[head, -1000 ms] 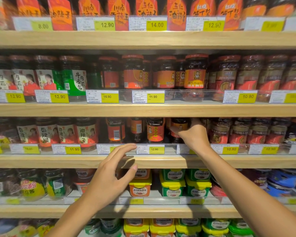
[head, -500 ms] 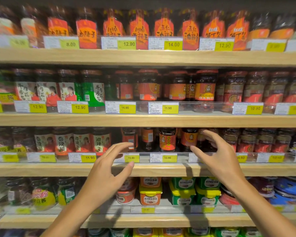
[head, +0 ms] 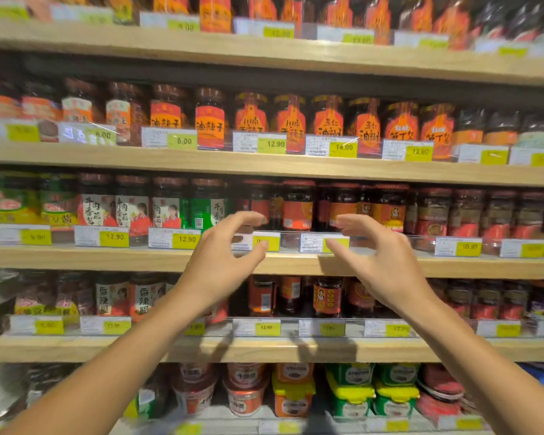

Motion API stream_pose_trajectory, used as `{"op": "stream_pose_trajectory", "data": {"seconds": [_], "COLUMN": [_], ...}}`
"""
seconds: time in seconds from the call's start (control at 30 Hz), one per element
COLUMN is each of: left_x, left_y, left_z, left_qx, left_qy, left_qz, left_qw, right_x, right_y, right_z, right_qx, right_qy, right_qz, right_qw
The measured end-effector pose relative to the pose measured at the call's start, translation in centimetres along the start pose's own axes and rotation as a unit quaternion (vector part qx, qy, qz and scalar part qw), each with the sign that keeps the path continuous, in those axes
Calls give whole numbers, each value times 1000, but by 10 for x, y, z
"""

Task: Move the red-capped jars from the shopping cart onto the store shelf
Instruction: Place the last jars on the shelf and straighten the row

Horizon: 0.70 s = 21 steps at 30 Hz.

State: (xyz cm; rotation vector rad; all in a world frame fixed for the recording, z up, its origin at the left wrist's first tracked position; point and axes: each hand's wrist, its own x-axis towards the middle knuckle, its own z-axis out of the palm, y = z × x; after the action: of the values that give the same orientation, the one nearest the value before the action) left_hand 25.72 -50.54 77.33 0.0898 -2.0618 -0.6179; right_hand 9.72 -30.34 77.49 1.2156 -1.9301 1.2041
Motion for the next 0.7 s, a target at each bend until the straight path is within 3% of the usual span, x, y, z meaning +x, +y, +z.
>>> {"op": "stream_pose_trajectory", "data": {"seconds": [0.27,0.5,0.7], "left_x": [60,87,104], "left_y": [3,-12,-14], "left_z": [-10,9,20], "left_qx": [219,235,232], "left_qy": [-93,-95,-48], "left_qz": [-45,-128,-155], "left_qw": [970,959,959], "right_x": [62,90,110], "right_y": [-20,-3,8], "right_z": [28,55,73], "right_qx": [-86,-113,-49], "right_qy": [-49,-79,-134], "right_qz": [18,101,173], "right_qw": [995,985,974]}}
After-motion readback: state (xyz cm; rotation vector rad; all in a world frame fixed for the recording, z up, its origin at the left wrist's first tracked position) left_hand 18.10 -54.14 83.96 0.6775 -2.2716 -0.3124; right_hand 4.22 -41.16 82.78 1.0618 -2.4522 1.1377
